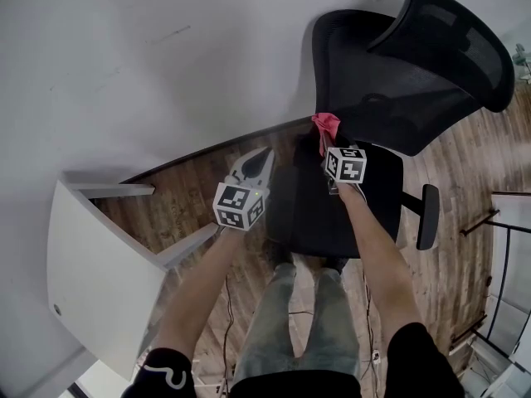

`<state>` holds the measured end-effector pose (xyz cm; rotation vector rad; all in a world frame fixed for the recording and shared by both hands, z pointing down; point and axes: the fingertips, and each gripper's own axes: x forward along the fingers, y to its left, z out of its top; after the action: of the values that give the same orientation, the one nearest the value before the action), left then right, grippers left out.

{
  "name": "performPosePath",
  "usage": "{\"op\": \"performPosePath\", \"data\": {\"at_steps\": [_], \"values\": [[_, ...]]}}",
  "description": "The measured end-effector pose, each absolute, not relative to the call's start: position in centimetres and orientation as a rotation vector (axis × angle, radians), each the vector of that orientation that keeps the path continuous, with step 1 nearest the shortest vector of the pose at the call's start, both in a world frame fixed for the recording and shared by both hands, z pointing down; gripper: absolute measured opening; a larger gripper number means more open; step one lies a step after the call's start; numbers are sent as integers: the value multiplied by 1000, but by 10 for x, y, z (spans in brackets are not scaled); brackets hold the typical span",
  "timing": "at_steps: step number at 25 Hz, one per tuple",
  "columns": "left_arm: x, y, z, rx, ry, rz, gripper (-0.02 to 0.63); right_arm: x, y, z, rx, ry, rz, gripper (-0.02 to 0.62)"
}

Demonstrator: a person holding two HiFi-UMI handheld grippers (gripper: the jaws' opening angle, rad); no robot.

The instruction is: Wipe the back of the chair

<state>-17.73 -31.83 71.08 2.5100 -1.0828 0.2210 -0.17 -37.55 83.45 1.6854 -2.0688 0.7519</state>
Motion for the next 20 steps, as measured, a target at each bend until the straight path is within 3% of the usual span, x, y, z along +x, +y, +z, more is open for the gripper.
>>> {"op": "performPosePath", "data": {"at_steps": [20], "values": [[-75,-284,704,2485,-1108,236,21,131,-349,825,1749,-2028,762,74]]}}
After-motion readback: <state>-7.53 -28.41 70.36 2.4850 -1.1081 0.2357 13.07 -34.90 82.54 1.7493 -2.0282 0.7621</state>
